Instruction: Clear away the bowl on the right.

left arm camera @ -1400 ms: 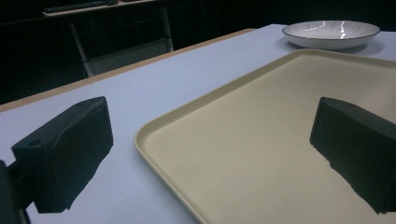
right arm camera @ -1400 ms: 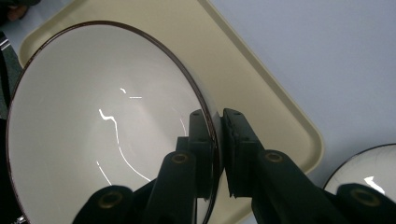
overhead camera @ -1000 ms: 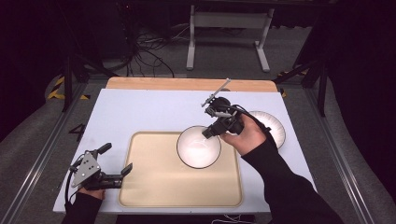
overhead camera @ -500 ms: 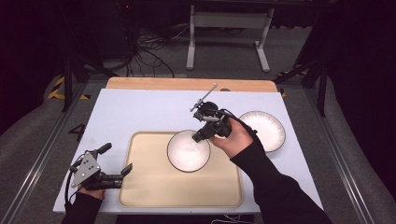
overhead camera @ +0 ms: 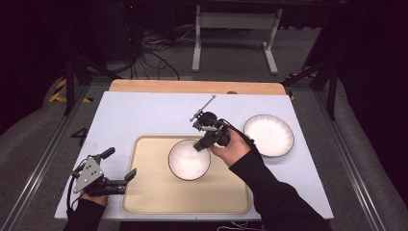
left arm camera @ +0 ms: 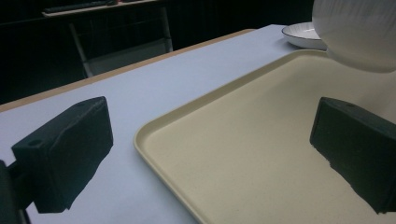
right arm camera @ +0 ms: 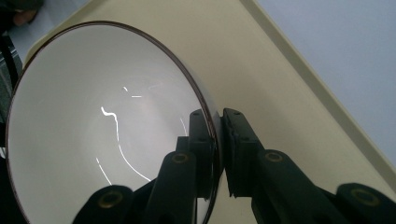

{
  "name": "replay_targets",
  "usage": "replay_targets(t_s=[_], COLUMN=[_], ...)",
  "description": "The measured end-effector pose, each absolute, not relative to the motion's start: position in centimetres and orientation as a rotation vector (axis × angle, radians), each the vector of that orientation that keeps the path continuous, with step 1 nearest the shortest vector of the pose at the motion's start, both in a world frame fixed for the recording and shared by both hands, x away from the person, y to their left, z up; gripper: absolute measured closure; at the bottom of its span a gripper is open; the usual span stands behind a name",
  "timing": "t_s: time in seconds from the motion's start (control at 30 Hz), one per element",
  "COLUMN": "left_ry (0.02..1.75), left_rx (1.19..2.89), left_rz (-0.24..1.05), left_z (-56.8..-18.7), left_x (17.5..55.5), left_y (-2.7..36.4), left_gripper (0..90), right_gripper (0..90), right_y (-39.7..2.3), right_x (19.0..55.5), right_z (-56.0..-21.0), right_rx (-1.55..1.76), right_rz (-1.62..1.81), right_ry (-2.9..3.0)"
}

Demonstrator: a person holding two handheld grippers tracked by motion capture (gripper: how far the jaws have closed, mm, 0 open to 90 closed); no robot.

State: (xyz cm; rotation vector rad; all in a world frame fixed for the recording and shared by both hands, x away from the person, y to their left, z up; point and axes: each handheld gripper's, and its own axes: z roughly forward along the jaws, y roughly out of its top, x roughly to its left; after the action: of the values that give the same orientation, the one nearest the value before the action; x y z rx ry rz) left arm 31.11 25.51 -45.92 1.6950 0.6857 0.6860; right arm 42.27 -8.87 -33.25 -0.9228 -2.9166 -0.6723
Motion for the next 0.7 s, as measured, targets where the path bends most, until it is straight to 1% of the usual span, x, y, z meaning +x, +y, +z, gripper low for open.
replay_targets(t_s=[0.7], left_ry=[0.684], left_rx=[1.693], left_rz=[0.684], left_z=[-45.9], left_x=[31.1], left_y=[25.5], left_gripper=[0.2], right_gripper=[82.3], right_y=[-8.0], right_x=[43.1], right_z=[-37.3], right_rx=[-0.967], right_rz=[-0.594], right_ry=[-2.859])
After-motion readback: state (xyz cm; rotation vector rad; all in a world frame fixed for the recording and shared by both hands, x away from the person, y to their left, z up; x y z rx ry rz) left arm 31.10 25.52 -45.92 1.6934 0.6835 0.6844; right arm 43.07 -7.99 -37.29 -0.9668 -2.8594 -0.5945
